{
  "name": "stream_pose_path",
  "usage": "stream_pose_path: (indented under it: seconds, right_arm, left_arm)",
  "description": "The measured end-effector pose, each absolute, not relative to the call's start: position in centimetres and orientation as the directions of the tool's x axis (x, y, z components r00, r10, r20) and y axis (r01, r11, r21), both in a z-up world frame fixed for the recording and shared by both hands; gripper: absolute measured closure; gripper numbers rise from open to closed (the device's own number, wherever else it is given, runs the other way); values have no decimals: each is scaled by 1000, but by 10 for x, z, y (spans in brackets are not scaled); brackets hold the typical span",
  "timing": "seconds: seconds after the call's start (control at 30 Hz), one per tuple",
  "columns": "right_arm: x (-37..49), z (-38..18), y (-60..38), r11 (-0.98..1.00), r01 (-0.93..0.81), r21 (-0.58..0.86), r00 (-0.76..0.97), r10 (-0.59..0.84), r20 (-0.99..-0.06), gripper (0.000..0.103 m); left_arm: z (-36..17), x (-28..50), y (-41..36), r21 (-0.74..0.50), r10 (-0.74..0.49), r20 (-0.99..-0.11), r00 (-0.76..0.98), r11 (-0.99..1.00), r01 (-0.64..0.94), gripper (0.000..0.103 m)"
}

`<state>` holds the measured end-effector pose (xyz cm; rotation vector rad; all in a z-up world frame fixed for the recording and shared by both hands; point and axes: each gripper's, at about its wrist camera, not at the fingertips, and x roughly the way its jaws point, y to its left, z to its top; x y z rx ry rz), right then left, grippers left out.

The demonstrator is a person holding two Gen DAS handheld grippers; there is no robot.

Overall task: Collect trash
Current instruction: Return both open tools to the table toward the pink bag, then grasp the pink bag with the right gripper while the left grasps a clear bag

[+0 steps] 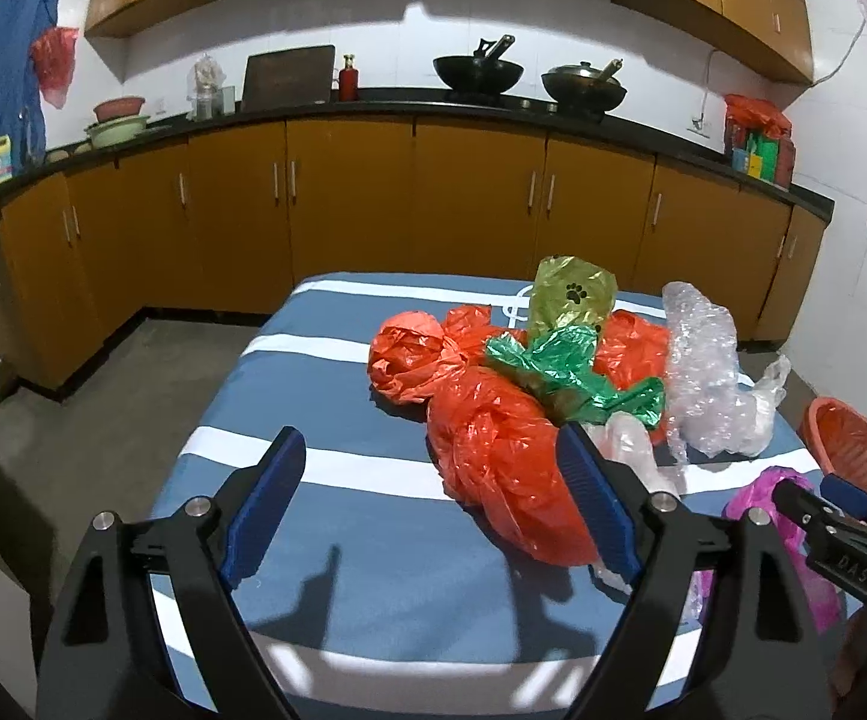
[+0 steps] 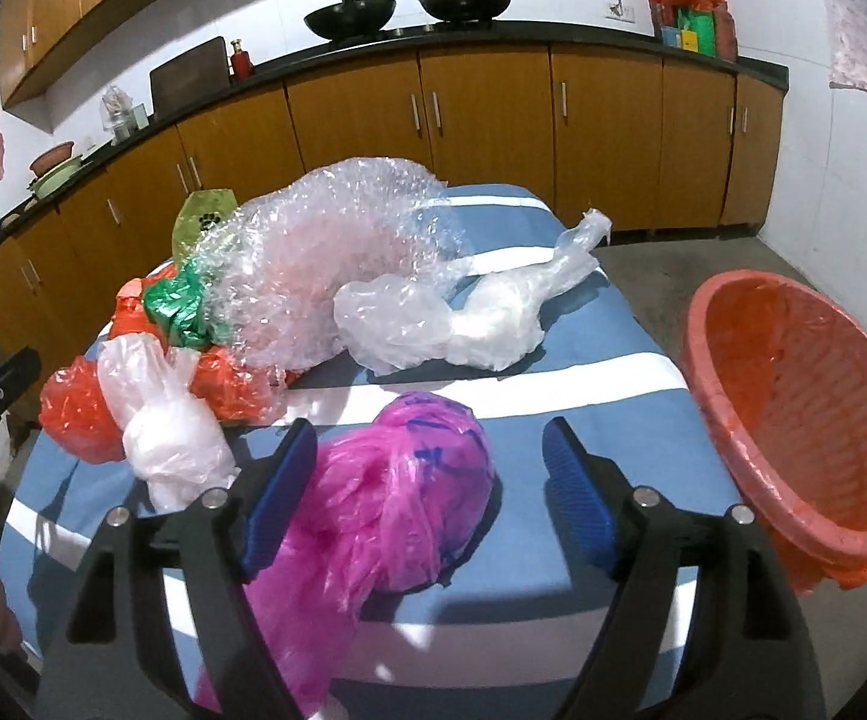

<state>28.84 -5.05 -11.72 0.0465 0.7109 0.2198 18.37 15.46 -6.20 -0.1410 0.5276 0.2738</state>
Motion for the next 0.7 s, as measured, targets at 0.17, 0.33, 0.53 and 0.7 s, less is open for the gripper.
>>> stream_pose_path:
  seconds: [0.17, 0.33, 0.53, 0.7]
  right_arm:
    - [291, -121, -46, 959, -227, 168, 704, 281, -652, 33]
    - [290, -120, -37, 948, -268, 171, 690, 313, -652, 52]
    - [290, -119, -43, 950, -256, 178, 695, 309, -649, 76]
    - [289, -114, -56, 961, -222, 162, 718, 274, -639, 83]
  left_arm:
    - [-68, 183, 155, -98, 166, -526, 834, 962, -254, 18]
    - [-67, 189, 144, -107, 128, -525, 841, 971, -214, 18]
    - [-65, 195, 137, -115, 100, -529, 843, 975, -188, 18]
    - [-62, 200, 124, -103, 80, -533, 842, 982, -158, 26]
